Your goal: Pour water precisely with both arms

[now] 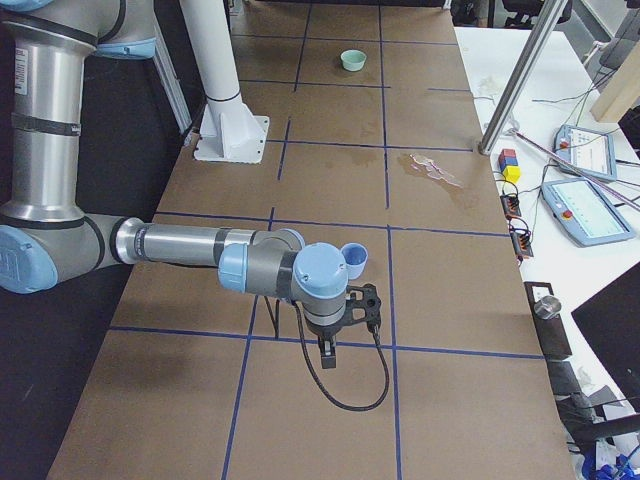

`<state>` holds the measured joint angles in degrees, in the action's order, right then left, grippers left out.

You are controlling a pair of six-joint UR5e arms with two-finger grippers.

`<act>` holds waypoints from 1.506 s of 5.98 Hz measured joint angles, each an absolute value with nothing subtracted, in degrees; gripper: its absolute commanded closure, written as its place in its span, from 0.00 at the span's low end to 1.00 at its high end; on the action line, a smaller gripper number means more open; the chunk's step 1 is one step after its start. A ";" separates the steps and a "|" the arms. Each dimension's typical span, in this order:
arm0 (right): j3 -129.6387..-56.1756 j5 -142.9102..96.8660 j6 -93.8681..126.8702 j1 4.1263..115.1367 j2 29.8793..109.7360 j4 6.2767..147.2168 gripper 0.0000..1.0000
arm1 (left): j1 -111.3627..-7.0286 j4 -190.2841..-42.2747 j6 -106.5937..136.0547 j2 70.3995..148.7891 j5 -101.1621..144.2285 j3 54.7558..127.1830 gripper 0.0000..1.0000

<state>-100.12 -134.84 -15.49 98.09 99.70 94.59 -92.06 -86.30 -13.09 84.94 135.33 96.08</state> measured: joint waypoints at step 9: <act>-99.86 -135.00 -15.47 97.17 99.91 94.66 0.00 | -92.02 -86.31 -13.36 83.46 135.17 96.20 0.00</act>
